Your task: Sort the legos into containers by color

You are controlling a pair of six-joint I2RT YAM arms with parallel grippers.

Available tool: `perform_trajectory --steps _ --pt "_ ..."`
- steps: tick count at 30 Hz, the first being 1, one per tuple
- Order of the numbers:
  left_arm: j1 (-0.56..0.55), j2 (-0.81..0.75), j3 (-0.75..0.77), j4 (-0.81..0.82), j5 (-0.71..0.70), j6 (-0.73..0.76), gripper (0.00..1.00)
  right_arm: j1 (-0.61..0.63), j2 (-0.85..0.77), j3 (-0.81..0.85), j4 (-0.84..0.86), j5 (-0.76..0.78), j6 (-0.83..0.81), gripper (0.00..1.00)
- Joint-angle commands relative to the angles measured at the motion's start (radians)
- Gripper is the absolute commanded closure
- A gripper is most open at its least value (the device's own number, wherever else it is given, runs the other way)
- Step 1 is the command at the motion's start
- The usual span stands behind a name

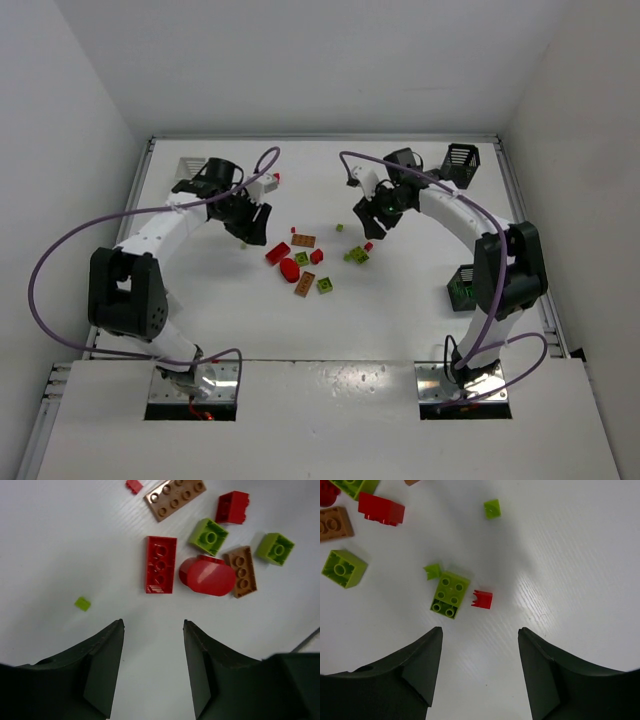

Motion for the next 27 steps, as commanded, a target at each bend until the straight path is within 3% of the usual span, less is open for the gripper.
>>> perform_trajectory --steps 1,13,27 --pt "-0.024 0.069 0.043 0.058 -0.109 -0.076 0.44 0.008 -0.041 -0.023 0.108 0.032 0.088 0.37" --pt "-0.106 0.228 0.102 0.167 -0.141 -0.155 0.43 -0.001 -0.031 0.011 0.152 0.088 0.145 0.33" --pt "-0.162 0.32 0.125 0.165 -0.202 -0.166 0.38 -0.01 -0.031 0.029 0.141 0.156 0.135 0.27"
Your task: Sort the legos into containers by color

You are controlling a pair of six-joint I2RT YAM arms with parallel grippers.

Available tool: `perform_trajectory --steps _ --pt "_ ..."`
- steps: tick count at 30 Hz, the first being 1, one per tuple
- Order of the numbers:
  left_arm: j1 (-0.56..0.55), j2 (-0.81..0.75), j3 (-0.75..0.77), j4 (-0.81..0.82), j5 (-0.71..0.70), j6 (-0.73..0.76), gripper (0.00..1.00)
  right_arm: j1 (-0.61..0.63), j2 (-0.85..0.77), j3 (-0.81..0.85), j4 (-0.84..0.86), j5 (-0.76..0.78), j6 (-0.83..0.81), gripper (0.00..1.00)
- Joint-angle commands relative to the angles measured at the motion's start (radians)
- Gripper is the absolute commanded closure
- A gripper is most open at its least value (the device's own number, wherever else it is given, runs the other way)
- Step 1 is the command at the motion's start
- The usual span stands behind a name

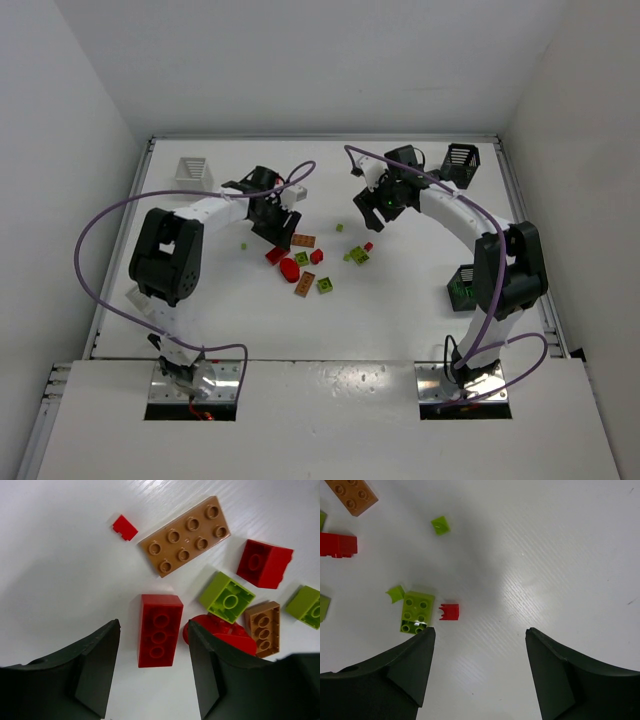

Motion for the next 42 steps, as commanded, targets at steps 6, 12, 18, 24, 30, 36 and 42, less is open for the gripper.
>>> perform_trajectory --steps 6,12,18,24,30,36,42 --pt "-0.014 0.009 0.014 -0.012 -0.089 0.0 0.38 -0.005 -0.031 0.045 0.02 0.013 0.003 0.27" --pt "-0.025 0.009 -0.004 -0.012 -0.089 0.0 0.39 -0.005 -0.031 0.045 0.02 0.013 -0.006 0.27" --pt "-0.045 0.018 -0.026 -0.012 -0.066 -0.011 0.44 -0.005 -0.031 0.045 0.02 0.013 -0.015 0.27" --pt "-0.045 0.027 -0.046 -0.002 -0.057 -0.029 0.54 -0.005 -0.031 0.045 0.02 0.013 -0.024 0.27" --pt "-0.045 0.018 -0.066 0.016 -0.057 -0.029 0.75 -0.005 -0.031 0.045 0.02 0.003 -0.024 0.27" --pt "-0.045 -0.074 -0.075 0.039 -0.039 -0.047 0.83 -0.005 -0.022 0.054 0.043 -0.039 -0.034 0.27" --pt "0.021 -0.215 -0.003 -0.017 0.047 -0.048 0.88 0.004 0.019 0.074 0.083 -0.104 -0.058 0.3"
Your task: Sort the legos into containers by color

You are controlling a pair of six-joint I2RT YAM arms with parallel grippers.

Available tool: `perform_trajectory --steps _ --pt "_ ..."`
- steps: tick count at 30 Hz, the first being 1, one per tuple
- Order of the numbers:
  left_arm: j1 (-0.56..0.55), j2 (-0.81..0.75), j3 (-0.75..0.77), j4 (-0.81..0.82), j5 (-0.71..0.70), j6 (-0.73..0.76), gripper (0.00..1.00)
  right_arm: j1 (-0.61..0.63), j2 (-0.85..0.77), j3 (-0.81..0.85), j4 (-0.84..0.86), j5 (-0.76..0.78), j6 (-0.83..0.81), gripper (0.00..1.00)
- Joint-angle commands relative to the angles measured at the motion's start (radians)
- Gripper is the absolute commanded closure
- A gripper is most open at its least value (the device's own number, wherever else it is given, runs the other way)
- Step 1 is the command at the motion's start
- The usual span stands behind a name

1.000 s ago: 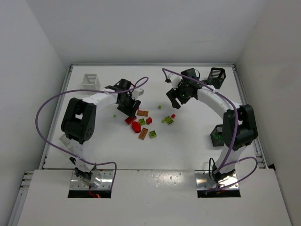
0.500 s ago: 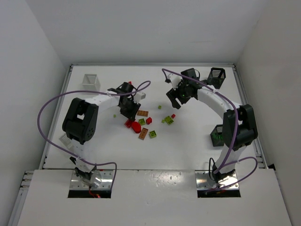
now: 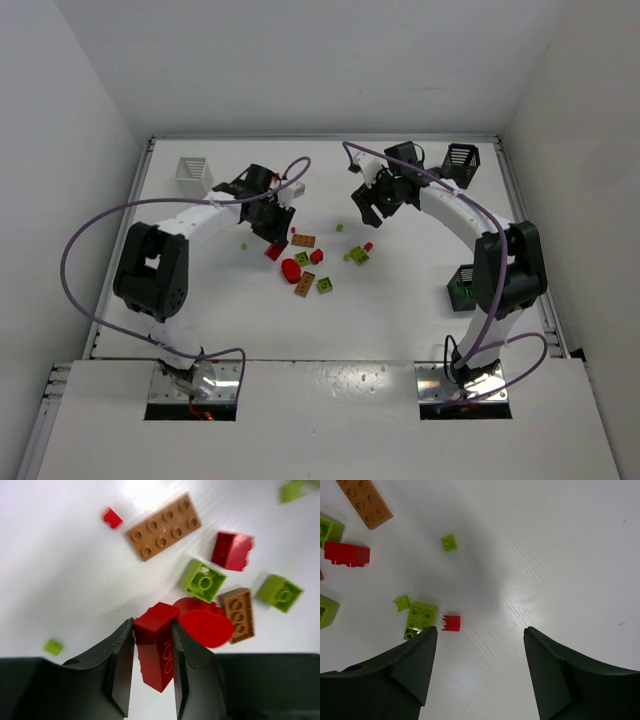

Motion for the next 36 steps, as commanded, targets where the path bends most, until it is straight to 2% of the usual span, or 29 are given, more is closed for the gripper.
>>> perform_trajectory --steps 1,5,8,13,16,21,25,29,32,36 --pt "0.041 -0.173 0.06 -0.019 0.087 -0.01 0.88 0.004 0.015 0.052 0.078 -0.077 -0.022 0.3" --pt "0.11 -0.368 0.002 -0.03 0.13 0.051 0.92 0.013 0.067 0.097 0.106 -0.164 -0.022 0.3" --pt "0.167 -0.451 -0.007 -0.117 0.155 0.13 0.95 0.013 0.098 0.107 0.138 -0.197 -0.013 0.3" --pt "0.292 -0.462 0.054 -0.365 0.239 0.217 0.96 0.013 0.098 0.052 0.201 -0.247 -0.023 0.3" --pt "0.349 -0.486 0.068 -0.473 0.239 0.283 0.97 0.013 0.08 0.022 0.201 -0.287 -0.049 0.3" --pt "0.461 -0.556 0.048 -0.542 0.17 0.32 0.98 0.022 0.061 -0.02 0.201 -0.365 -0.108 0.3" --pt "0.524 -0.594 0.048 -0.627 0.147 0.398 0.98 0.043 0.086 0.047 0.143 -0.443 -0.108 0.31" --pt "0.615 -0.666 0.002 -0.699 0.121 0.567 0.98 0.102 0.095 0.057 0.175 -0.425 -0.048 0.32" --pt "0.69 -0.729 -0.091 -0.708 0.089 0.674 0.98 0.154 0.106 0.093 0.184 -0.392 -0.017 0.32" --pt "0.777 -0.79 -0.196 -0.638 0.024 0.669 0.98 0.195 0.169 0.199 0.143 -0.367 0.056 0.32"
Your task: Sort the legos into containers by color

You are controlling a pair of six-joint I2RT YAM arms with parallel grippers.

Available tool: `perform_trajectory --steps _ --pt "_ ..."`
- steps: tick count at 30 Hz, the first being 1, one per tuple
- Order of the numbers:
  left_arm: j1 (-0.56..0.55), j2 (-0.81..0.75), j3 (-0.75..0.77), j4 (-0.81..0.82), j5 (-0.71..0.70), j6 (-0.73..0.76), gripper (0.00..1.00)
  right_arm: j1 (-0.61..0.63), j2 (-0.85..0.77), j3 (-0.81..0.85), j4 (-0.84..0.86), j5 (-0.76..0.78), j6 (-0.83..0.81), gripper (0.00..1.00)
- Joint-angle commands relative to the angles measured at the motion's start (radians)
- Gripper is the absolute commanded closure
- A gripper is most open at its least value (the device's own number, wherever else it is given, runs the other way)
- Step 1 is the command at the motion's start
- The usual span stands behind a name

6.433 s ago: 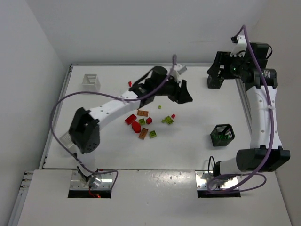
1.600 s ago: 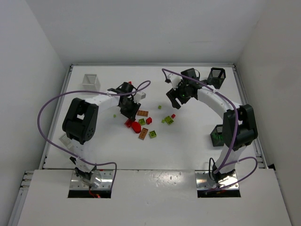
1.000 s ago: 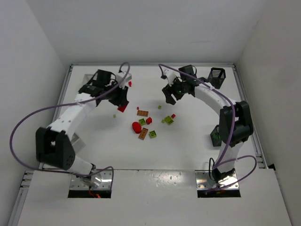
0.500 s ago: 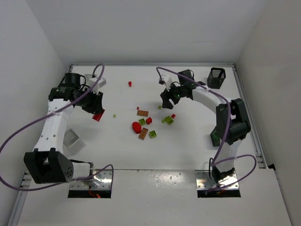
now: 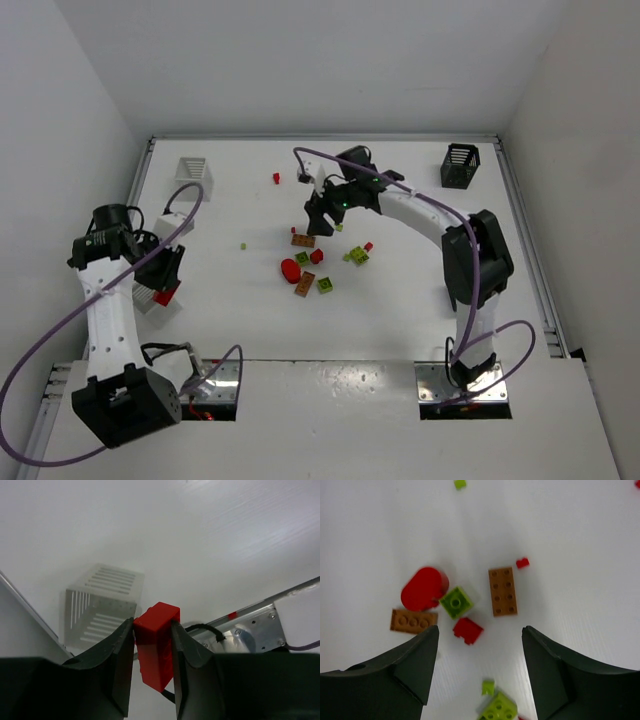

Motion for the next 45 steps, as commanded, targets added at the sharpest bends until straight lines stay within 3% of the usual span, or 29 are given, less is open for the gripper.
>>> perform_trajectory --steps 1,7,12,20,31,34,39,45 --pt "0.065 -0.039 -0.046 0.052 -0.07 0.043 0.98 0.015 0.048 0.13 0.0 0.012 0.083 0.32" --pt "0.099 -0.051 -0.11 0.228 -0.15 -0.195 0.98 0.015 0.126 0.279 -0.087 0.021 0.057 0.32" --pt "0.108 -0.051 -0.141 0.296 -0.15 -0.286 0.98 0.015 0.153 0.36 -0.167 0.022 0.025 0.32" --pt "0.16 -0.093 -0.192 0.371 -0.184 -0.296 0.98 0.015 0.171 0.405 -0.219 0.041 0.006 0.32" --pt "0.245 -0.023 -0.201 0.393 -0.184 -0.163 0.94 0.024 0.189 0.446 -0.239 0.071 0.026 0.32" --pt "0.245 -0.013 -0.201 0.384 -0.172 -0.151 0.84 0.024 0.199 0.455 -0.25 0.071 0.015 0.32" --pt "0.245 -0.013 -0.181 0.352 -0.149 -0.118 0.51 0.034 0.208 0.455 -0.31 0.016 -0.057 0.32" --pt "0.245 -0.004 -0.101 0.333 -0.104 -0.129 0.44 0.066 0.208 0.417 -0.392 -0.014 -0.195 0.32"
